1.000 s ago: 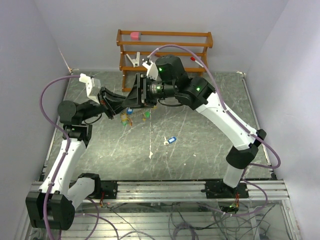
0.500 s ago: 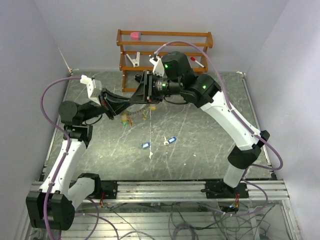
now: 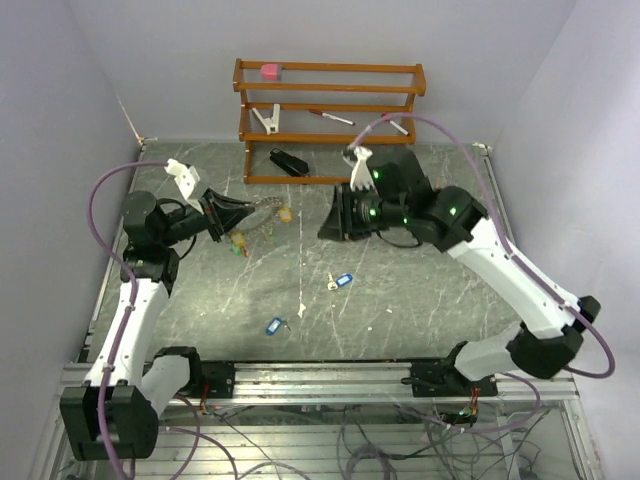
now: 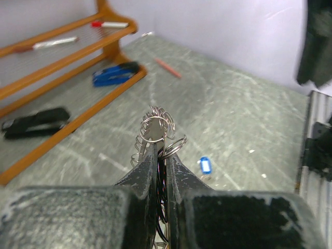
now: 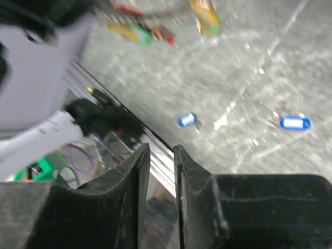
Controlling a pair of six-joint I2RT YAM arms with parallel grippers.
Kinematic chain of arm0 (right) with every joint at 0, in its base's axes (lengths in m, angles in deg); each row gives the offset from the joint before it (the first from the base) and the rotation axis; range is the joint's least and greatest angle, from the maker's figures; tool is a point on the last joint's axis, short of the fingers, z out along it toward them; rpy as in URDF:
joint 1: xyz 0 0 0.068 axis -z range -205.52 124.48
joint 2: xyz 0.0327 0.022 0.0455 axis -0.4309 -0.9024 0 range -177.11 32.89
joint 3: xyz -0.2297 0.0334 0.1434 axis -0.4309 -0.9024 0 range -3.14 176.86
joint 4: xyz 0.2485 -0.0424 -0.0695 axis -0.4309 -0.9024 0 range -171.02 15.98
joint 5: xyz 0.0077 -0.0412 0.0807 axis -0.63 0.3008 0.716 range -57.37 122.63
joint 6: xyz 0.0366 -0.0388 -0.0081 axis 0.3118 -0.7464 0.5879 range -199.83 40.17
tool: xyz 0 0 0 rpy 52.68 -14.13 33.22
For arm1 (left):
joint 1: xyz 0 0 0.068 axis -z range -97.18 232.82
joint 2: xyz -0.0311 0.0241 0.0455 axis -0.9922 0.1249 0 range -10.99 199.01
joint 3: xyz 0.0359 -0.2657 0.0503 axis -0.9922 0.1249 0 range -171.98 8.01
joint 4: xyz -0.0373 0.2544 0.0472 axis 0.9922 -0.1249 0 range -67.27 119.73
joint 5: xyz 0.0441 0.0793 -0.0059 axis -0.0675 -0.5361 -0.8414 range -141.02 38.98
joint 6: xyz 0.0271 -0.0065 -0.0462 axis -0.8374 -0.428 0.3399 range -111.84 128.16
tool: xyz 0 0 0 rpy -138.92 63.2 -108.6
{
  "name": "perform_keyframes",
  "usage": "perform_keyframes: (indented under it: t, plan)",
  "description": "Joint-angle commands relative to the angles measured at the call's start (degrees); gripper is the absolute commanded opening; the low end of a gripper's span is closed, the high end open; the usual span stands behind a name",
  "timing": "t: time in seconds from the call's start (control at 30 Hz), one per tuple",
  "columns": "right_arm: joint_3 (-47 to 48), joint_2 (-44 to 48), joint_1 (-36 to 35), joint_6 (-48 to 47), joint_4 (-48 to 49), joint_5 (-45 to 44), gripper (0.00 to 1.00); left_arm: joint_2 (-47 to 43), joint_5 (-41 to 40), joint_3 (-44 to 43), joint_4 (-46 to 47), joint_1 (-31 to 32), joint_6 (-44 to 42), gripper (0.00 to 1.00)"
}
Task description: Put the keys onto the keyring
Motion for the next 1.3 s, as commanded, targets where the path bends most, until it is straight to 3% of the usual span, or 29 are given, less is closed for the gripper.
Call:
perform_keyframes:
  t: [0.0,0.2,0.33,0.5,0.57,0.73,0.83,1.27]
  plan:
    - [-17.83,4.60,-0.44,-4.20,6.78,-0.86,0.25,1.27,-1.49,1.75,-2.61,-6.15,-7.38,0.07]
    - [-34.39,2.13,-8.20,-4.54,23.08,-3.41,0.26,2.67,-2.01,-0.60,-7.18,-9.77,-13.55,0.07]
    - [-36.43,-2.56,-12.63,-6.86,29.85,-7.85,0.30,2.39,-0.36,-2.36,-9.94,-12.70,-14.67,0.07]
    - [-35.86,-8.60,-15.78,-11.76,34.47,-11.24,0.20,2.41,4.19,-2.08,-9.76,-18.98,-11.91,0.07]
    - [-35.28,-10.94,-16.26,-12.83,35.91,-10.82,0.20,1.63,6.18,-1.85,-10.00,-21.00,-11.56,0.07]
    - [-32.61,-17.59,-18.03,-16.39,35.51,-11.23,0.31,-0.36,7.87,-3.00,-16.75,-23.26,-16.66,0.07]
    - [-30.84,-20.81,-19.05,-18.15,33.68,-12.07,0.32,-0.61,8.15,-3.90,-19.61,-23.59,-18.38,0.07]
    - [-28.46,-26.25,-21.60,-20.61,31.29,-12.97,0.39,-0.79,8.07,-3.53,-17.98,-24.00,-16.39,0.07]
